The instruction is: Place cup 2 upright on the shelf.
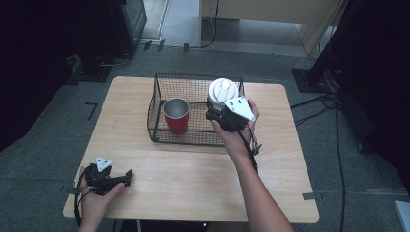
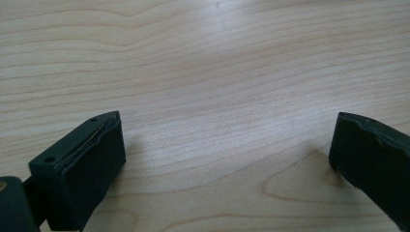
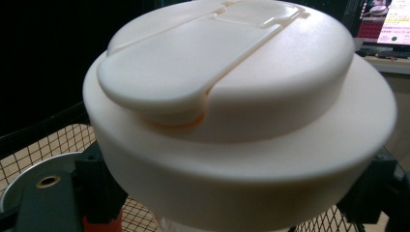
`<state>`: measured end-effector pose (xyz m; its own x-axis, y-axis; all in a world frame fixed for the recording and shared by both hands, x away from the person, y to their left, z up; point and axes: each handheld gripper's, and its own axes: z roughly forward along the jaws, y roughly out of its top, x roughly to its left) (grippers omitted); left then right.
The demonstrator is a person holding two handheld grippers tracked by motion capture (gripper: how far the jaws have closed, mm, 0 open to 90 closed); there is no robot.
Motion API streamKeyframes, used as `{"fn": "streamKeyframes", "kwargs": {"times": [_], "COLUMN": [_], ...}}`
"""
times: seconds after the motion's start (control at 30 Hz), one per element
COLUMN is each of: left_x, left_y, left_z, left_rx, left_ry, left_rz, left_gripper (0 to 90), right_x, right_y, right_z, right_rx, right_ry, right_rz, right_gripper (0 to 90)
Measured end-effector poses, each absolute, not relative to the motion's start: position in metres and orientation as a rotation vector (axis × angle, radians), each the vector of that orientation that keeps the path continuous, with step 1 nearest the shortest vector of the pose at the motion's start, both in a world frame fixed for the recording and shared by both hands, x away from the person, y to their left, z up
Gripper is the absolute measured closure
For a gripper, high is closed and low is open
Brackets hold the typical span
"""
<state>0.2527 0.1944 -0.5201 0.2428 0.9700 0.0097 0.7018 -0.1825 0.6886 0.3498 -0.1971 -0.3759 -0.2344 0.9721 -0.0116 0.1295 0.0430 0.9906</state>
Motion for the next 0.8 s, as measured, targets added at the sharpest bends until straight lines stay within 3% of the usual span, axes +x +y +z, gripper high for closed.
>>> {"fn": "streamKeyframes", "kwargs": {"times": [0.8], "left_x": [0.253], "left_y": [0.194], "left_z": [-0.52], "left_rx": [1.958], "left_ry": [1.518], "left_rz": [0.617], "left_gripper": [0.1], "right_x": [0.406], "right_y": [-0.184], "right_z": [-0.396], "right_rx": [1.255], "right_ry": [1.701], "right_rz": [1.224], "right_gripper": [16.2]}}
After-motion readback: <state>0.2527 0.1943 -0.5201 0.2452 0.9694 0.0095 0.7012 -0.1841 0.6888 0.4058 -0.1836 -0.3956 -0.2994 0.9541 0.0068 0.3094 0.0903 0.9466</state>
